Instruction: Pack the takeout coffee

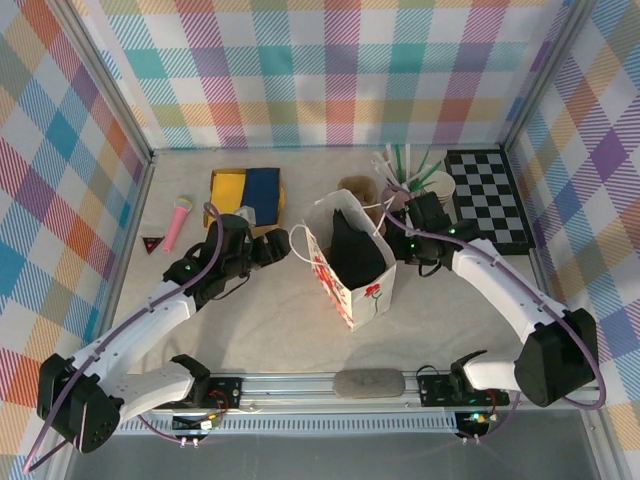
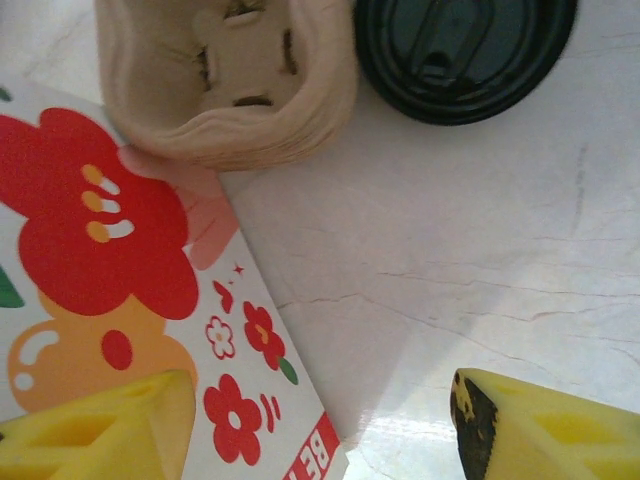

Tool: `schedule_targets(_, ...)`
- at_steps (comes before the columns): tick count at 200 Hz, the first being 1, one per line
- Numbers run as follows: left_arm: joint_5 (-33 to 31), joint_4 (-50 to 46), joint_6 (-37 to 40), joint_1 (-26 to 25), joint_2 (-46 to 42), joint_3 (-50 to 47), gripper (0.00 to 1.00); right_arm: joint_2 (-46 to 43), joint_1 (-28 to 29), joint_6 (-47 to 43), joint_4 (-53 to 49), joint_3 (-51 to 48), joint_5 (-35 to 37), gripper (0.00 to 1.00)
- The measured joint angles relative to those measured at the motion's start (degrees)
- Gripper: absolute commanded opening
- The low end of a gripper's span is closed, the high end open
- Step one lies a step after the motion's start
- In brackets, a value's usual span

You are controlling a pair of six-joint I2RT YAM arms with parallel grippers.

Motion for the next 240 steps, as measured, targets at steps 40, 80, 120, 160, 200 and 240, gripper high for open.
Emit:
schedule_targets(40,0.9,3.8,-0.4,0.0,3.5,0.0,0.79,0.8,3.1,1.5,1.4,-1.0,0.0,0.67)
schedule_targets(80,2.7,7.3,-0.4,-0.2,7.6,0.3,0.78,0.7,4.9,3.5,2.5,-3.0,0.0,0.66)
schedule_targets(120,3.6,8.9,-0.4,-1.0,10.4,1.0,0.78,0.1,7.0,5.7,3.6,-4.0,0.0,0.65)
schedule_targets(160,3.9,10.6,-0.4,-1.9,12.8,2.4,0.77,0.2,7.7,7.3,5.2,-4.5,-0.2,0.64)
schedule_targets(200,3.9,11.1,-0.3,-2.0,14.8,4.4,0.77,2.7,7.7,7.6,6.5,-4.0,-0.1,0.64)
schedule_targets(240,3.7,11.5,0.9,-1.9,17.5,7.7,0.77,6.3,7.7,7.5,6.5,-0.3,0.4,0.63)
